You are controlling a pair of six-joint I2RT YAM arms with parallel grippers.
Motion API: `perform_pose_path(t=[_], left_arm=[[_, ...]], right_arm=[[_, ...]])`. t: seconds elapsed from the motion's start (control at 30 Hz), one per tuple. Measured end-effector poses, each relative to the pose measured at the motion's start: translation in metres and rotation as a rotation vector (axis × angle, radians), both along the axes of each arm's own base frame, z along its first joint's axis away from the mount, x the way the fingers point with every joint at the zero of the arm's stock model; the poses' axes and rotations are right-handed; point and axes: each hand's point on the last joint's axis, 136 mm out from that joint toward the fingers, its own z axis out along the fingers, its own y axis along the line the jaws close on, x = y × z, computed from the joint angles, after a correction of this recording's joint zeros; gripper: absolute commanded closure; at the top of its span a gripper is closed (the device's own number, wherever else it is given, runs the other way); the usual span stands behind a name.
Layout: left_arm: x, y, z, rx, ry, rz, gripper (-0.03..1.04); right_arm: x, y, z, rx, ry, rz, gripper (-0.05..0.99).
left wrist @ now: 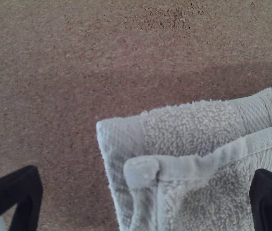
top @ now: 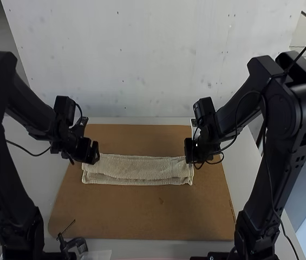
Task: Fold the towel.
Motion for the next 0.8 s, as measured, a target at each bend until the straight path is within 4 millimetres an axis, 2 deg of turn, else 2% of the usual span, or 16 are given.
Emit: perform_pose_path(t=[0.07,0.13,0.17,0.4,0.53,0.7,0.8], left_arm=[[0.001,-0.001,0.007,0.0,-0.018,-0.005,0.03],[-0.001,-0.003,0.02,-0.001,-0.058,-0.013,0.04],[-0.001,-0.003,0.024,-0.002,-0.07,-0.013,0.04],[-0.013,-0.002,0.035,-0.004,-0.112,-0.014,0.05],[-0.016,-0.004,0.035,-0.005,-0.113,-0.019,0.06],[-0.015,-0.004,0.035,-0.005,-0.116,-0.019,0.07],[-0.015,-0.004,0.035,-0.005,-0.116,-0.019,0.07]], right_arm=[[0.0,0.0,0.0,0.005,0.0,-0.008,0.61],[0.0,0.0,0.0,0.008,0.006,-0.018,0.5],[-0.001,0.0,0.0,0.009,0.008,-0.02,0.48],[-0.01,-0.004,-0.004,-0.011,0.074,-0.024,0.45],[-0.014,-0.017,-0.006,-0.023,0.118,-0.058,0.45],[-0.014,-0.028,0.011,-0.003,0.104,-0.088,0.46],[-0.018,-0.029,0.013,0.001,0.116,-0.084,0.46]])
